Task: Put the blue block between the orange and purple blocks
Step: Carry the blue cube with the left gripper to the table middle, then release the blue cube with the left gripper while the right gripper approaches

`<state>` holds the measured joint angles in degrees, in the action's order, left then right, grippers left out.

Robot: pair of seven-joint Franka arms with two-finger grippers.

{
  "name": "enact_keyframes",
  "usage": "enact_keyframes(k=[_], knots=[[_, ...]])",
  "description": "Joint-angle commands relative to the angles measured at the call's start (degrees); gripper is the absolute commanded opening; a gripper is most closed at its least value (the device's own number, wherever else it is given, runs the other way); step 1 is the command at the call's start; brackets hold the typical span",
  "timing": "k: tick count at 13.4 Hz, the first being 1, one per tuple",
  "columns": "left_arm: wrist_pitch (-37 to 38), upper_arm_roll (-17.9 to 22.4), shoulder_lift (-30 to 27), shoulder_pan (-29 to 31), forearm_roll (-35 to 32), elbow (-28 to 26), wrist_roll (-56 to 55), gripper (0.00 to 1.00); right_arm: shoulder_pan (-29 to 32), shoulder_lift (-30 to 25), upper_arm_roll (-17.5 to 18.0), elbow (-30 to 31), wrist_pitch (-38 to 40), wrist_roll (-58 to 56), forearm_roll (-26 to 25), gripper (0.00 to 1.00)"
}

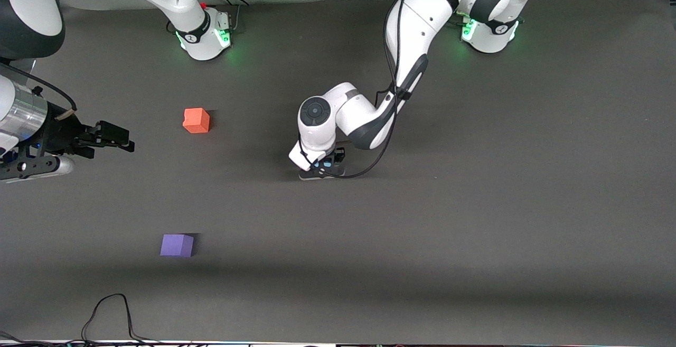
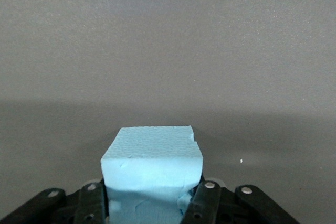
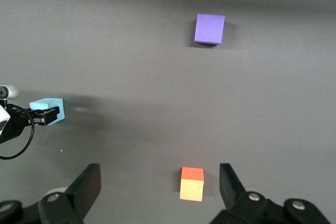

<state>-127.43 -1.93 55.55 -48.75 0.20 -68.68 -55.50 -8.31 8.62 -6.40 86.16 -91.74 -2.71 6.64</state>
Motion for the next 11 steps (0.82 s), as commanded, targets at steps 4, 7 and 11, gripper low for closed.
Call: enact_keyframes(k=[4, 7, 11], knots=[[0.94, 0.79, 0.27, -0.82, -0.81, 0.74, -1.54, 1.00, 0.14, 0.52, -0.37, 0.41, -1.16, -0.10, 0.83, 1.00], [12.07, 0.97, -4.38, -0.29, -0.46, 3.71, -1.19, 1.00, 0.23, 0.88, -0.37, 0.50, -1.42, -0.28, 0.83, 1.00], [19.58, 0.53, -12.63, 6.89, 0.06, 5.14, 5.10, 1.00, 0.05, 0.35, -0.37, 0.33, -1.25, -0.19, 0.83, 1.00]])
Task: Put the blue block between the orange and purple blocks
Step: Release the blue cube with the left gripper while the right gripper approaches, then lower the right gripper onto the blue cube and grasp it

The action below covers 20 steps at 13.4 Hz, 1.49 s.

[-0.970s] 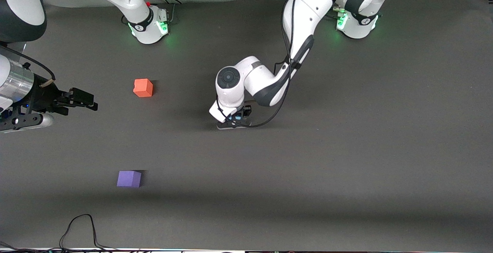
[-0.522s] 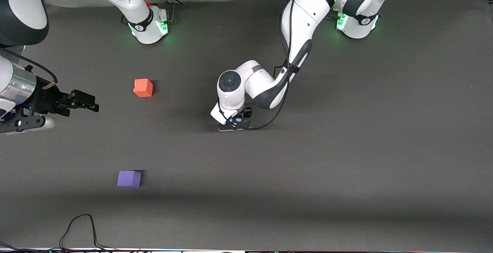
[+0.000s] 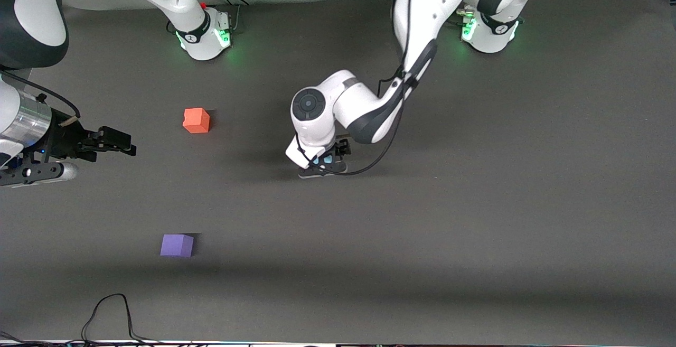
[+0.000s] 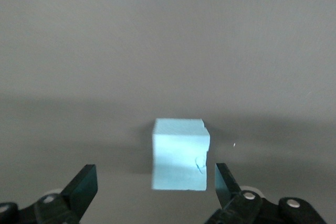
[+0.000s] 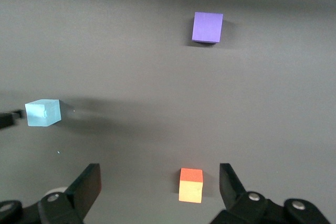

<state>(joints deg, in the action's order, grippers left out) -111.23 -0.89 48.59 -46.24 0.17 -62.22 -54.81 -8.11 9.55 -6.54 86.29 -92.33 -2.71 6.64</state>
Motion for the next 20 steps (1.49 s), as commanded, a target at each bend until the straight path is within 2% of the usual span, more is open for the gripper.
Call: enact_keyframes(k=[1, 4, 7, 9, 11, 13, 14, 16, 17, 20], knots=[[5.30, -0.52, -8.31, 7.10, 1.22, -2.37, 8.63, 1.00, -0.24, -0.59, -0.23, 0.02, -0.40, -0.02, 0.91, 1.00], [7.34, -0.52, -17.97, 19.13, 4.74, -13.94, 24.52, 1.00, -1.72, -0.76, 0.73, -0.33, -0.31, 1.47, 4.68, 1.00], [8.31, -0.26, -25.10, 30.29, 4.93, -22.22, 38.51, 1.00, -10.92, 0.72, 0.82, -3.39, -1.01, 14.87, 4.35, 1.00], [11.63, -0.08, -28.27, 36.54, 4.05, -23.03, 46.17, 1.00, -17.17, 4.84, 0.82, -8.48, -1.01, 24.11, 4.26, 1.00], [14.01, 0.09, -31.52, 40.42, 2.48, -23.03, 48.66, 1.00, -23.41, 9.15, 0.82, -13.14, -1.01, 34.21, 2.42, 1.00], [17.26, 0.36, -35.12, 40.96, -1.56, -22.68, 49.18, 1.00, -29.03, 14.76, 1.00, -19.28, -1.01, 43.43, 2.23, 1.00], [18.15, 0.71, -36.19, 40.96, -1.58, -22.59, 50.06, 1.00, -30.98, 15.92, 1.00, -20.01, -1.01, 45.58, 2.06, 1.00], [19.21, 1.41, -38.29, 41.23, -1.41, -22.85, 50.86, 1.00, -32.93, 17.42, 0.91, -19.41, -3.46, 44.38, 1.71, 1.00], [19.12, 1.50, -38.92, 42.10, -0.97, -23.03, 51.56, 1.00, -32.93, 17.78, 0.91, -16.97, -5.12, 40.89, 1.45, 1.00], [19.21, 1.59, -40.15, 42.98, -0.88, -23.56, 52.00, 1.00, -33.28, 17.26, 0.91, -1.70, -19.85, 36.55, 1.44, 1.00]])
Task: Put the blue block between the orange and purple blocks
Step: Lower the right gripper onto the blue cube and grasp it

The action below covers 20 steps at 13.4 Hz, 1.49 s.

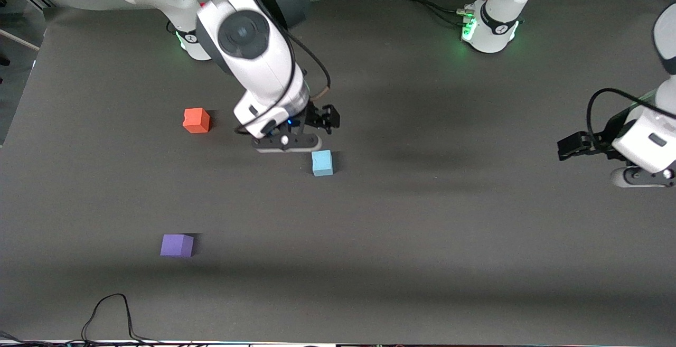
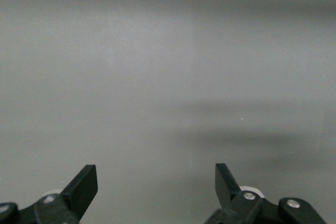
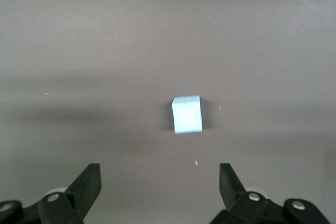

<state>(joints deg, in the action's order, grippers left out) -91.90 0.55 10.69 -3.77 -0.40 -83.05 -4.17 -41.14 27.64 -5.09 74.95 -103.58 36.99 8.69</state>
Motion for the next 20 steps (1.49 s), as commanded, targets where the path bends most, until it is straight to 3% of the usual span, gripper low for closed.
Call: enact_keyframes(k=[1, 4, 9, 17, 18, 19, 20], knots=[[-0.73, 0.16, -2.60, 0.52, -0.31, -3.42, 1.44, 1.00, -1.30, -0.57, -0.53, 14.12, -14.05, -3.41, -0.60, 1.00], [-1.61, 0.16, -5.58, 0.78, -0.31, -7.20, 1.44, 1.00, -1.58, 3.81, -0.62, 18.74, -21.04, -3.24, -0.60, 1.00], [-1.52, -0.02, -7.96, 1.05, 0.75, -7.56, 1.44, 1.00, -2.89, 6.90, -0.62, 24.00, -29.29, -2.45, 0.18, 1.00], [-1.17, 0.07, -9.99, 1.49, 1.89, -10.29, 1.44, 1.00, -6.14, 12.43, -0.62, 24.54, -36.42, 1.68, 0.10, 1.00], [-1.00, -0.02, -9.99, 1.40, 1.89, -10.29, 1.44, 1.00, -6.15, 12.79, -0.71, 24.45, -36.87, 1.25, -0.16, 0.98], [-0.82, -0.02, -9.90, 1.40, 1.89, -10.29, 1.44, 1.00, -5.89, 12.70, -0.71, 24.28, -36.87, 0.72, -0.43, 0.85], [-0.65, -0.02, -9.90, 1.22, 1.81, -10.29, 1.44, 1.00, -5.71, 12.70, -0.80, 24.19, -36.78, 0.89, -0.43, 0.63]])
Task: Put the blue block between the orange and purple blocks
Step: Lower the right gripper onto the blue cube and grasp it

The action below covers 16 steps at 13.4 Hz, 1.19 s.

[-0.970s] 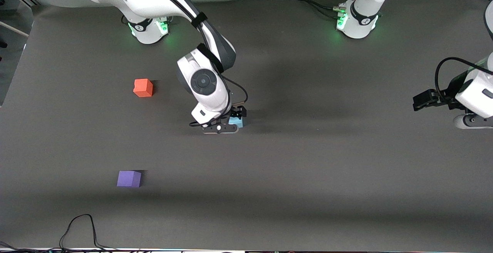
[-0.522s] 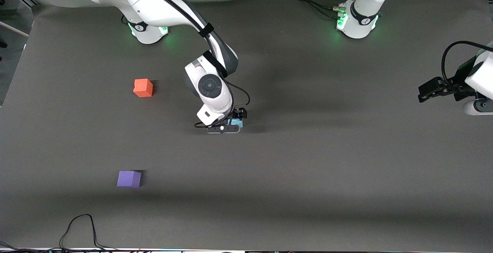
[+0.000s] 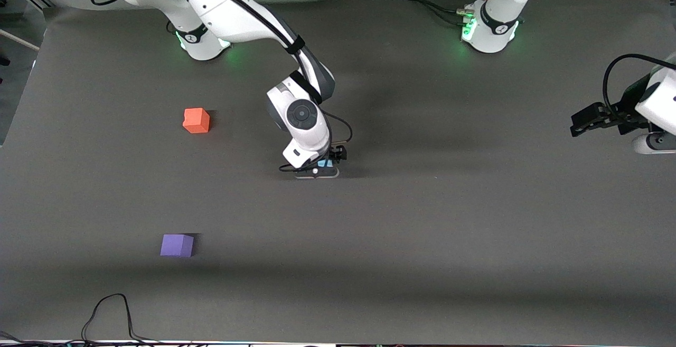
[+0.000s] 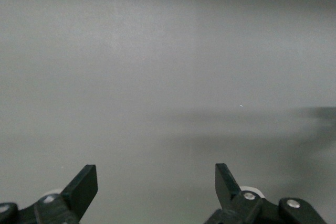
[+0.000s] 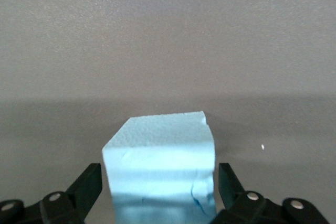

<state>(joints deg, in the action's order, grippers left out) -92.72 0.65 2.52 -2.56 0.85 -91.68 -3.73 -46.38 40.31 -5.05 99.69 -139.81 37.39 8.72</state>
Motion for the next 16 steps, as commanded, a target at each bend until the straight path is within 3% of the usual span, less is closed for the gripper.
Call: enact_keyframes(k=[1, 3, 4, 7, 12, 14, 16], knots=[[0.26, -0.12, -1.73, -0.16, 0.38, -1.66, 0.92, 1.00, -0.73, -0.06, -0.84, -0.55, -0.38, 0.49, -0.46, 0.54], [0.35, -0.12, -1.64, -0.25, -0.24, -1.75, 0.92, 1.00, -0.91, -0.32, -1.01, -0.55, 0.06, 0.31, -0.46, 0.30], [0.35, -0.12, -1.64, -0.16, -0.24, -1.75, 1.01, 1.00, -0.91, -0.24, -1.01, -0.55, 0.15, 0.49, -0.46, 0.24], [1.14, -0.12, -1.73, -0.07, -0.33, -1.66, 1.01, 1.00, 0.75, -3.03, -1.97, -3.08, 7.40, -0.12, -0.46, 0.23], [1.41, -0.21, -1.64, -0.25, -1.38, -1.57, 0.92, 1.00, 3.47, -10.60, -5.14, -20.81, 34.55, -6.27, 0.23, 0.24], [1.49, -0.21, -1.73, -0.25, -1.47, -1.57, 0.84, 1.00, 5.67, -10.69, -5.05, -28.73, 41.95, -6.72, 0.41, 0.24], [1.58, -0.21, -1.73, -0.25, -1.47, -1.57, 0.92, 1.00, 6.82, -11.39, -5.23, -31.05, 44.26, -7.33, 0.33, 0.24]])
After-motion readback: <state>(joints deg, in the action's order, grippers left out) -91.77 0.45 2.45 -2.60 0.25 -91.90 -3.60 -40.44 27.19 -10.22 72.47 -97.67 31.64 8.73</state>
